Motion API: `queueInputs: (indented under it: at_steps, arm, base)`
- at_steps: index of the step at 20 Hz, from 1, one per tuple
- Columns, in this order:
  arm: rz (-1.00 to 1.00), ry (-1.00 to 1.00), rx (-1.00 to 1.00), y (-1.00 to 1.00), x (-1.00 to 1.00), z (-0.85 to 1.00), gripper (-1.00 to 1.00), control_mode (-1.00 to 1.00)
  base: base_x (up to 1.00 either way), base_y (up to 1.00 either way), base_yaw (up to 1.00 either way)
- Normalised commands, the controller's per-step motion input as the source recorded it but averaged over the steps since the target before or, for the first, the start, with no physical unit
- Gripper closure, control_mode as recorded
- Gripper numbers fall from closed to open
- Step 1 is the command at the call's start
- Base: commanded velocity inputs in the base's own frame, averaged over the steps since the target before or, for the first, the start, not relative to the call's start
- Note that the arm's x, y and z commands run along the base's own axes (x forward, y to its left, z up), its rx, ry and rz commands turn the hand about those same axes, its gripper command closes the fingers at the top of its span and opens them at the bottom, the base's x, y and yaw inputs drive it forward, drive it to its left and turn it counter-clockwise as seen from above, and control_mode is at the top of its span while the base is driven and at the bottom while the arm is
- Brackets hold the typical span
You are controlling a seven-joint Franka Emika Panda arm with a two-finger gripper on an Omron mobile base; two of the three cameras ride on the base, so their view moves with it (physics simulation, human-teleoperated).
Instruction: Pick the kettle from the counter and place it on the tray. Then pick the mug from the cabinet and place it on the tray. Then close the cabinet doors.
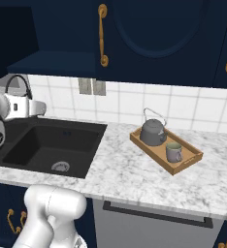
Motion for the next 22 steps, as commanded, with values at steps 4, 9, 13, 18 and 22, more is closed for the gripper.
queueInputs:
  at_steps: [4, 9, 13, 18, 22]
  arm:
    - [0.0, -0.1, -0.1, 0.82, -0.48, 0.0, 1.0, -1.0]
    - [0.0, -0.09, -0.08, 0.63, -0.37, 0.0, 1.0, -1.0]
    - [0.0, -0.06, -0.06, 0.56, -0.27, 0.01, 1.0, -1.0]
    - [0.03, -0.08, -0.06, 0.28, -0.48, 0.0, 1.0, -1.0]
    - [0.03, -0.17, -0.04, 0.44, -0.36, 0.02, 1.0, -1.0]
  base:
    - [0.0, 0.0, 0.0]
    - [0.0, 0.0, 0.0]
    - [0.0, 0.0, 0.0]
    - [0.0, 0.0, 0.0]
    - [0.0, 0.0, 0.0]
